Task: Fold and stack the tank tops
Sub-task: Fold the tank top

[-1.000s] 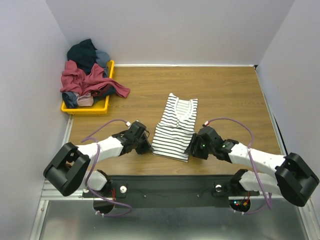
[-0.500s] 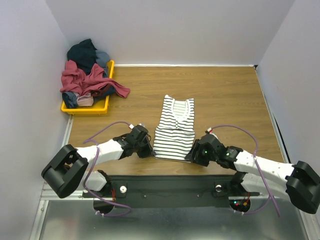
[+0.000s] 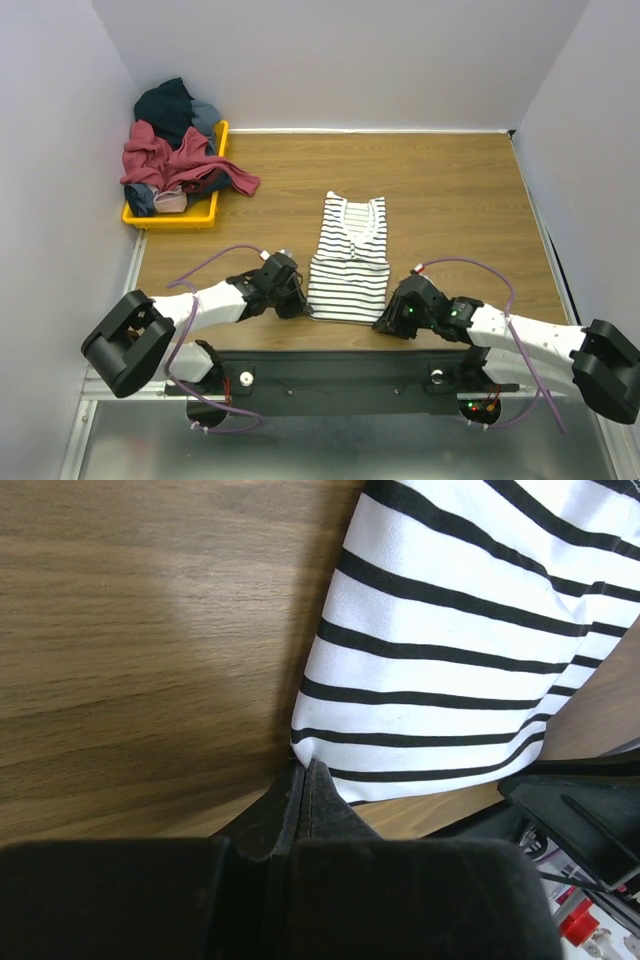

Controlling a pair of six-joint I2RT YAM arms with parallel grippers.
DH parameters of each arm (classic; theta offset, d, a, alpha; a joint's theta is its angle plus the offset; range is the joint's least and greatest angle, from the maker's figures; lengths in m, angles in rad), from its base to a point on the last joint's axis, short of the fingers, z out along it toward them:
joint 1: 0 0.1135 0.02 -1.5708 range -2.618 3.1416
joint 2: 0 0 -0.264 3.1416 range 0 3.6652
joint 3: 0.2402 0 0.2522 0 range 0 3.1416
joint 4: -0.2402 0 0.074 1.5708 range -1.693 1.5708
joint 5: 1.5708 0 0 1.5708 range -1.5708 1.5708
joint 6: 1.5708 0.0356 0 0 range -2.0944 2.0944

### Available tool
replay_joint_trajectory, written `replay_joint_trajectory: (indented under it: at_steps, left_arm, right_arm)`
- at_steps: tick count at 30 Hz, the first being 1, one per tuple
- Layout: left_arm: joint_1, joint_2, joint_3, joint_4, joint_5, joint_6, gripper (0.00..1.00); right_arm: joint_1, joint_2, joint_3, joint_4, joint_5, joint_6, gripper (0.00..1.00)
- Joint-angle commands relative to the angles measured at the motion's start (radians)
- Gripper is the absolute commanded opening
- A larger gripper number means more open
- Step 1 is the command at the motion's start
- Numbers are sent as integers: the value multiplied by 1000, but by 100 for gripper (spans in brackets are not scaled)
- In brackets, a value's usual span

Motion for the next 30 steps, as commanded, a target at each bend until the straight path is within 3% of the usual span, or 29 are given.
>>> replay_joint_trajectory:
  at_steps: [1,6,12,17,19,24,30]
  left_arm:
    - [-8,-18,-33,-49,7,27,0]
    - [-8,-24,-50,-44,16,30,0]
    - [-8,-33,-40,-43,22,44,0]
    - [-8,-3,-37,-34,39,70,0]
    - [-8,-24,-30,-63,36,81,8]
    - [12,-159,94,-240,-76,147,24]
    - [30,-161,202,-288,-72,205,26]
  right_arm:
    - [8,30,-6,-105,99,-17,28]
    - [10,21,-6,-113,112,-18,17]
    - [8,5,3,-127,123,-32,16]
    - [8,2,-9,-128,116,-32,41]
    - [10,-8,-14,-130,118,-32,45]
    - [8,4,-25,-130,129,-14,45]
    - [8,4,-26,-122,149,-6,47]
